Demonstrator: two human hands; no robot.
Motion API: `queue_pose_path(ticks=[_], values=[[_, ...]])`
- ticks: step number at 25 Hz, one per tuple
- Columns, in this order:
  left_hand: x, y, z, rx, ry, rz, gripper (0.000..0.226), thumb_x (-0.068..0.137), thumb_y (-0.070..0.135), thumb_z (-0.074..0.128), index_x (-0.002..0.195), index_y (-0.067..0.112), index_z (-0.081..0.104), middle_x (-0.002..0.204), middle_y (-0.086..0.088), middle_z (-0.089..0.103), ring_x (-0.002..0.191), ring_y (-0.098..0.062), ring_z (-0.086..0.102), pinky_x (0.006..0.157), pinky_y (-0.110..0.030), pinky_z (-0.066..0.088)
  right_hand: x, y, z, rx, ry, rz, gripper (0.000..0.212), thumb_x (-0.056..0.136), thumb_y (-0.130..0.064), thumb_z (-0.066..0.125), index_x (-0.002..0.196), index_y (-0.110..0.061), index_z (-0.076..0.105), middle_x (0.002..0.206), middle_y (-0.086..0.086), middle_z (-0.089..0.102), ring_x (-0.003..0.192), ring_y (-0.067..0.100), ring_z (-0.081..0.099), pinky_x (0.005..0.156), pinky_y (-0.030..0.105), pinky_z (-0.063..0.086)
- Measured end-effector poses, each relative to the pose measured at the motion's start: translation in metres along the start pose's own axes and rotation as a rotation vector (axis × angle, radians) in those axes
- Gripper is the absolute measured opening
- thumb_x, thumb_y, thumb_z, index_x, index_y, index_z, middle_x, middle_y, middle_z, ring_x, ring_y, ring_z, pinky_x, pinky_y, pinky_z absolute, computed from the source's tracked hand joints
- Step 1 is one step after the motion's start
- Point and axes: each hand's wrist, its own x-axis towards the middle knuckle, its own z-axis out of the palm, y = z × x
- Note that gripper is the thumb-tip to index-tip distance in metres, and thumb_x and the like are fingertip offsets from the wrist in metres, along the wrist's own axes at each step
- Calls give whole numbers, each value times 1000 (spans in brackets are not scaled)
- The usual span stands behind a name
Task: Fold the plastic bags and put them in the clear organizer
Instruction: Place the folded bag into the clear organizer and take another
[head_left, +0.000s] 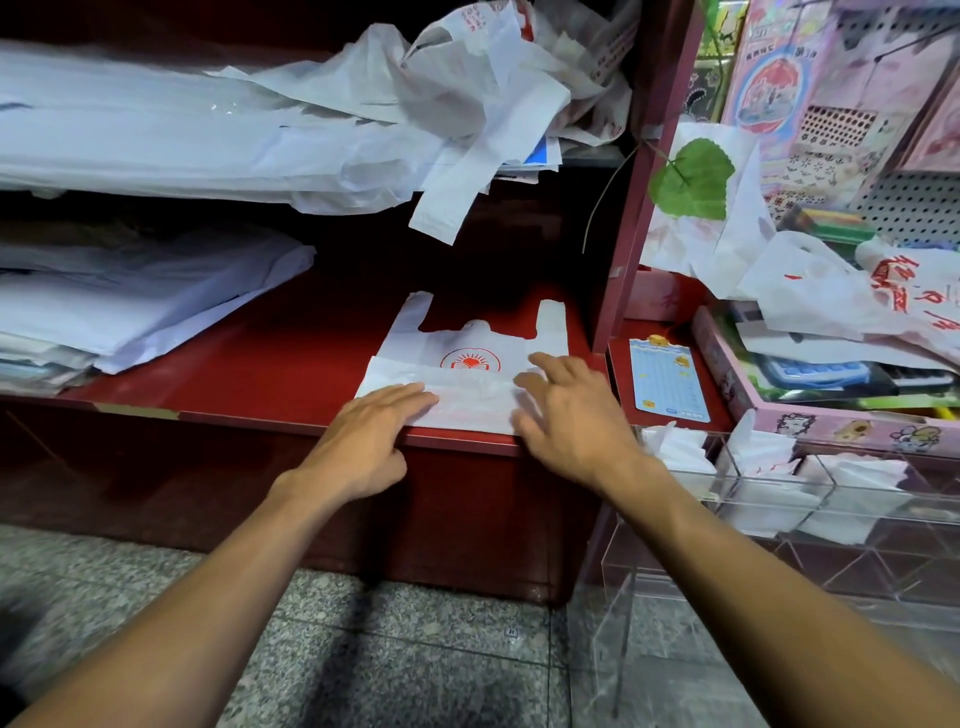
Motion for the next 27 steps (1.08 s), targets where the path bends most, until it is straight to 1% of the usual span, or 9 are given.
queue_pose_path(ticks=[3, 6, 8, 12, 15, 18, 21, 24, 27], values=[[-4, -3, -2, 76, 21, -63, 77, 72, 8, 68, 138, 37, 41, 158, 5, 24, 139, -20, 30, 101, -37, 26, -5, 1, 13, 19, -360, 16, 92, 88, -72, 44, 158, -26, 5, 165, 5, -4, 152, 26, -4, 123, 45, 2], [-7, -9, -4, 122, 54, -120, 70, 71, 14, 72, 126, 39, 37, 128, 14, 45, 110, -17, 34, 84, -35, 28, -13, 13, 17, -31, -355, 19, 100, 86, -68, 55, 157, -31, -6, 165, 5, -12, 152, 25, -9, 123, 42, -2], [-8, -14, -4, 123, 103, -135, 73, 72, 10, 70, 130, 38, 36, 109, 13, 49, 98, -14, 29, 79, -33, 26, -16, 17, 18, -44, -277, 1, 96, 89, -55, 60, 157, -27, -2, 166, 4, -3, 152, 25, -1, 122, 40, 5], [-12, -33, 3, 126, 168, -105, 82, 72, 3, 68, 144, 33, 44, 125, 9, 45, 99, -15, 31, 76, -31, 22, -19, 20, 19, -22, -88, -60, 80, 86, -43, 68, 151, -20, 28, 151, 0, 36, 136, 28, 34, 112, 41, 33], [-21, -47, 6, -17, 260, -65, 68, 70, -1, 74, 126, 36, 63, 113, 24, 47, 100, -8, 32, 76, -31, 20, -19, 30, 15, 105, -73, -66, 60, 83, -40, 74, 137, -24, 53, 132, -4, 51, 116, 26, 46, 97, 42, 41], [-28, -56, 7, -250, 349, -133, 48, 73, 6, 82, 108, 39, 71, 111, 30, 57, 106, -10, 46, 90, -34, 28, -17, 44, 15, 378, -18, -80, 30, 82, -14, 74, 111, -21, 73, 113, -6, 67, 101, 21, 60, 91, 39, 47], [-28, -56, 2, -441, 381, -199, 34, 77, 14, 82, 102, 36, 74, 99, 13, 65, 102, -16, 60, 100, -43, 44, -19, 47, 8, 635, 46, 104, 15, 90, -14, 69, 85, -28, 74, 86, -14, 71, 81, 4, 64, 73, 22, 47], [-24, -53, -1, -619, 389, -224, 13, 83, 29, 76, 96, 29, 77, 97, 11, 75, 100, -10, 68, 98, -48, 49, -17, 42, 4, 791, 54, 245, 12, 93, -23, 66, 89, -30, 75, 82, -22, 71, 74, -10, 61, 68, 12, 47], [-17, -49, -2, -647, 377, -311, 30, 73, 57, 62, 91, 35, 72, 94, 17, 73, 102, -13, 67, 104, -57, 41, -10, 39, 5, 821, 80, 328, 20, 94, -29, 63, 88, -14, 74, 83, -3, 74, 75, 5, 61, 75, 30, 51]])
